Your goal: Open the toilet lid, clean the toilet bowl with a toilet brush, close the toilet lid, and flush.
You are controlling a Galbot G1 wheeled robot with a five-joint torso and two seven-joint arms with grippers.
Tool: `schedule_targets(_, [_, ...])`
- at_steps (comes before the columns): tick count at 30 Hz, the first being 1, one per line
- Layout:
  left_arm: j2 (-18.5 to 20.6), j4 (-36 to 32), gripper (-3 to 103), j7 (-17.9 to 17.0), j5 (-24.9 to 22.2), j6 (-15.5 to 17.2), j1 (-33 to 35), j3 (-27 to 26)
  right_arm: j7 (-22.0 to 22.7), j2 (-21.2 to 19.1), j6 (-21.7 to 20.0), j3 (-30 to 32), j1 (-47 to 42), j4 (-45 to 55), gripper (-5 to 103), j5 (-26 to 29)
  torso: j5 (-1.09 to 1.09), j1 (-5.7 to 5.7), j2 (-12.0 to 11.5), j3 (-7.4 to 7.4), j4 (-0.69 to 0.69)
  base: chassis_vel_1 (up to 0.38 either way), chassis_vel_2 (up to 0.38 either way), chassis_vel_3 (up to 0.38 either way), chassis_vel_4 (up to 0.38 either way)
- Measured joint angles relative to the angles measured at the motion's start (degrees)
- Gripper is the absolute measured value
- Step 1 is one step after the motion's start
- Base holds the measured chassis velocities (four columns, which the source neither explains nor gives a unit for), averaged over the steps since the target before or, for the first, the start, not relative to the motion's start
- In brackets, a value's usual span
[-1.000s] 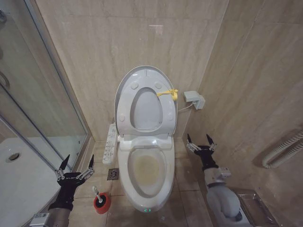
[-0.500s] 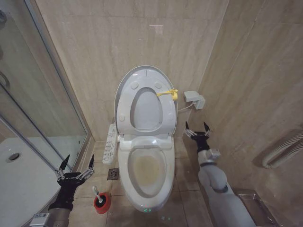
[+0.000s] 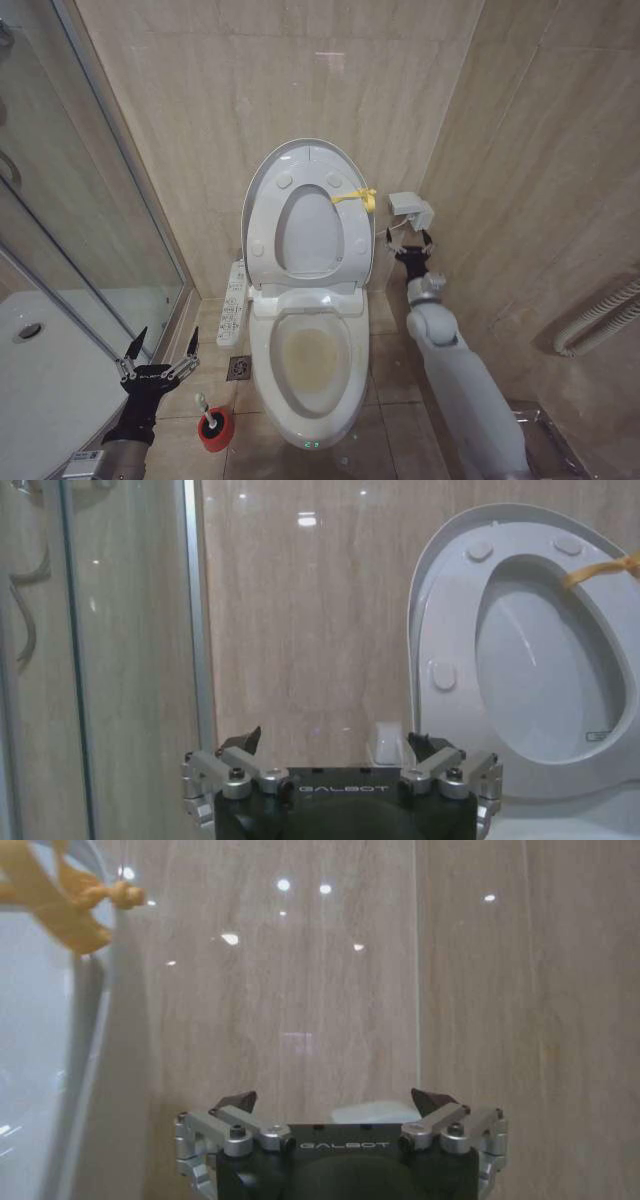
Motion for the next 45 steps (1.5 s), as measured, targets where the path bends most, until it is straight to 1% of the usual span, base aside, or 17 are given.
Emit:
schedule_targets(5, [0.0,0.0,99,0.0,0.0,0.0,0.0,0.0,-0.1,-0.2,0.4,-1.0,3.9,-3.7,100,0.0,0.00,0.00,0.0,0.00,-0.01,0.000,0.000,0.000,0.000])
schedule_targets(9, [0.0,0.0,99,0.0,0.0,0.0,0.0,0.0,-0.6,0.6,1.3,-1.9,7.1,-7.4,100,-0.2,0.01,0.00,0.0,0.00,0.00,0.000,0.000,0.000,0.000])
schedule_targets(25, [0.0,0.0,99,0.0,0.0,0.0,0.0,0.0,-0.7,2.4,0.4,-3.7,11.5,-9.7,100,-0.2,0.00,0.00,0.0,0.00,0.00,0.000,0.000,0.000,0.000])
schedule_targets(27, [0.0,0.0,99,0.0,0.0,0.0,0.0,0.0,-0.5,2.6,0.0,-4.4,11.5,-9.1,100,-0.2,0.00,0.00,0.0,0.00,0.00,0.000,0.000,0.000,0.000])
schedule_targets(29, [0.0,0.0,99,0.0,0.0,0.0,0.0,0.0,-0.3,2.6,-0.1,-4.6,11.5,-8.8,100,-0.2,0.00,0.00,0.0,0.00,-0.03,0.000,0.000,0.000,0.000])
schedule_targets(30, [0.0,0.0,99,0.0,0.0,0.0,0.0,0.0,-0.1,2.6,-0.3,-5.0,11.4,-8.4,100,-0.2,-0.01,0.00,0.0,0.00,-0.06,0.000,0.000,0.000,0.000])
schedule_targets(33, [0.0,0.0,99,0.0,0.0,0.0,0.0,0.0,0.3,2.8,-0.5,-5.7,11.0,-7.6,100,-0.2,0.00,0.00,0.0,0.00,-0.08,0.000,0.000,0.000,0.000])
schedule_targets(38, [0.0,0.0,99,0.0,0.0,0.0,0.0,0.0,0.9,2.5,-0.9,-6.9,9.3,-5.6,100,0.0,0.00,-0.01,0.0,-0.01,-0.02,0.000,0.000,0.000,0.000])
schedule_targets(39, [0.0,0.0,99,0.0,0.0,0.0,0.0,0.0,0.9,2.3,-1.1,-7.3,8.6,-4.7,100,0.0,0.02,0.00,0.0,0.00,0.05,0.000,0.000,0.000,0.000])
schedule_targets(40, [0.0,0.0,99,0.0,0.0,0.0,0.0,0.0,1.1,2.0,-1.2,-7.5,8.0,-3.8,100,0.2,0.02,-0.01,0.0,0.00,0.07,0.000,0.000,0.000,0.000])
schedule_targets(43, [0.0,0.0,99,0.0,0.0,0.0,0.0,0.0,1.4,1.2,-1.6,-7.8,6.8,-1.9,100,0.9,-0.02,-0.01,0.0,-0.01,0.08,0.000,0.000,0.000,0.000])
schedule_targets(45, [0.0,0.0,99,0.0,0.0,0.0,0.0,0.0,1.9,-0.2,-2.0,-7.8,4.4,0.8,100,1.6,0.01,-0.01,0.0,-0.01,0.07,0.000,0.000,0.000,0.000])
